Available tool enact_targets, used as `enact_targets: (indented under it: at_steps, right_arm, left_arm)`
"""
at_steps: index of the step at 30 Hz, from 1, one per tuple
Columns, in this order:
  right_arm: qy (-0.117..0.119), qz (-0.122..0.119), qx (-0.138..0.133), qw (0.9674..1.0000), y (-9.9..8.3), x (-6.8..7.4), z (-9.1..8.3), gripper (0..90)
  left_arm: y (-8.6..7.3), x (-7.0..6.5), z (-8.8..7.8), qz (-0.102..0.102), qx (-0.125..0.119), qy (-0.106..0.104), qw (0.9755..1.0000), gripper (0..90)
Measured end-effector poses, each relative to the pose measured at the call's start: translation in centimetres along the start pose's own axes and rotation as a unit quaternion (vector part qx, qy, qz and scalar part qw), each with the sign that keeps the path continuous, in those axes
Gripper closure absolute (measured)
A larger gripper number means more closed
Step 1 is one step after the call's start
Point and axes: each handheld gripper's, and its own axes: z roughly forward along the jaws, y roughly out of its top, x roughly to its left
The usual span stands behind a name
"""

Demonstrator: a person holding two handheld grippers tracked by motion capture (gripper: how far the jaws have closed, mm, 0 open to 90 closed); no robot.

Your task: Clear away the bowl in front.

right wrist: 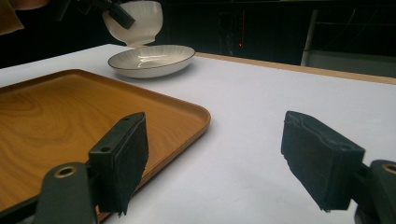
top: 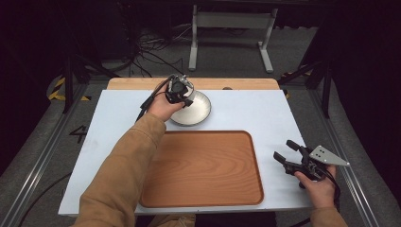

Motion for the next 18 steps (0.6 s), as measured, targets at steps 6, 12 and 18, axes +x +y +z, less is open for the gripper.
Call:
enact_targets:
  at_steps: [6,12,18]
  right_arm:
    - [-0.001,0.001,0.001,1.0000,0.0,0.0,-0.1,24.4]
    - [-0.003,-0.002,-0.001,1.0000,0.1,0.0,-0.2,24.4]
    - [-0.004,-0.001,0.000,1.0000,0.1,0.0,-0.2,24.4]
  left_arm:
    - [0.3,-0.4,-1.4,0.003,-0.002,0.001,1.0000,81.0]
    - [0.2,-0.8,-2.4,0.007,-0.002,-0.003,1.0000,81.0]
    - [0.3,-1.6,-3.8,0.015,-0.001,-0.007,0.9999,80.9]
